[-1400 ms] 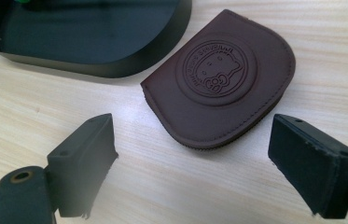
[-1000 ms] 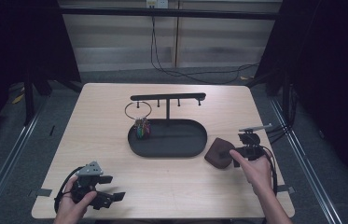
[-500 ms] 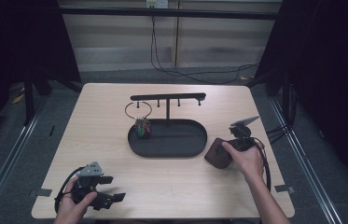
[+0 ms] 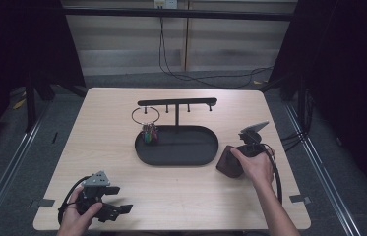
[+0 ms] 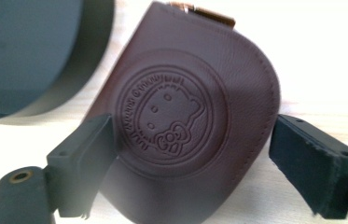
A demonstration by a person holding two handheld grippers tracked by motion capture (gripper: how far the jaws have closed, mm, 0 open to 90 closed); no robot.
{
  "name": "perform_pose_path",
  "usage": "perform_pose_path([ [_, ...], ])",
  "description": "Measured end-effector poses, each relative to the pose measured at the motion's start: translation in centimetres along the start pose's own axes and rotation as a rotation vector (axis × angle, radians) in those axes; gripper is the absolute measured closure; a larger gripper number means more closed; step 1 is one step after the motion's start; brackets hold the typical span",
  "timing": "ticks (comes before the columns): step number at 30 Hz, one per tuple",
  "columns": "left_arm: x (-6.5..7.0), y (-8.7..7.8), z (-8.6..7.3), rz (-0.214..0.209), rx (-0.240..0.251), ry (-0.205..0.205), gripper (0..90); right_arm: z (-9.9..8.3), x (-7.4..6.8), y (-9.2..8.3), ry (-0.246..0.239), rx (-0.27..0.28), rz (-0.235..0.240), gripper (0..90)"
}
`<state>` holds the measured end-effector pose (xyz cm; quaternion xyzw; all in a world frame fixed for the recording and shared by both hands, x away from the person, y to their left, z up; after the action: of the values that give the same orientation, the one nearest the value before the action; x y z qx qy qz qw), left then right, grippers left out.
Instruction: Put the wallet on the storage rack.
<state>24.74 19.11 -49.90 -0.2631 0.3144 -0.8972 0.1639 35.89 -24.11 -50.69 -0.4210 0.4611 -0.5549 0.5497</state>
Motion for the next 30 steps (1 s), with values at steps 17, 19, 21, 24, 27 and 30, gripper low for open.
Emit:
perform_pose_path([
  [17,0.0,0.1,-0.1,-0.002,-0.018,0.004,17.1,0.0,0.3,1.2,0.084,-0.031,0.101,12.5],
  [19,0.0,0.1,-0.1,-0.003,-0.016,0.004,17.2,0.3,0.6,1.0,0.102,-0.007,0.111,22.5],
  [21,0.1,0.0,0.0,-0.008,-0.005,0.003,17.2,0.5,1.2,0.8,0.136,0.017,0.139,33.5],
  [24,0.1,-0.1,0.1,-0.009,0.003,0.006,17.2,0.7,1.7,0.6,0.166,0.039,0.167,45.3],
  [27,0.1,-0.1,0.0,-0.015,-0.001,0.006,17.2,0.7,1.8,0.6,0.179,0.022,0.175,45.6],
  [30,0.1,-0.1,0.0,-0.011,-0.001,0.01,17.2,0.8,1.8,0.6,0.175,0.034,0.172,53.2],
])
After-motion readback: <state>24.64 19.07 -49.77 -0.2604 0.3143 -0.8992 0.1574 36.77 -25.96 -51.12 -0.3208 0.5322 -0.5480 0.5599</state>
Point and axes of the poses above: each handheld gripper's, and its own axes: y roughly forward along the jaws, z roughly out of its top, x roughly to its right, the point moved 5 cm from there along y, roughly forward along the jaws, and after that the axes turned 8 degrees about -z, right-handed, at the moved point
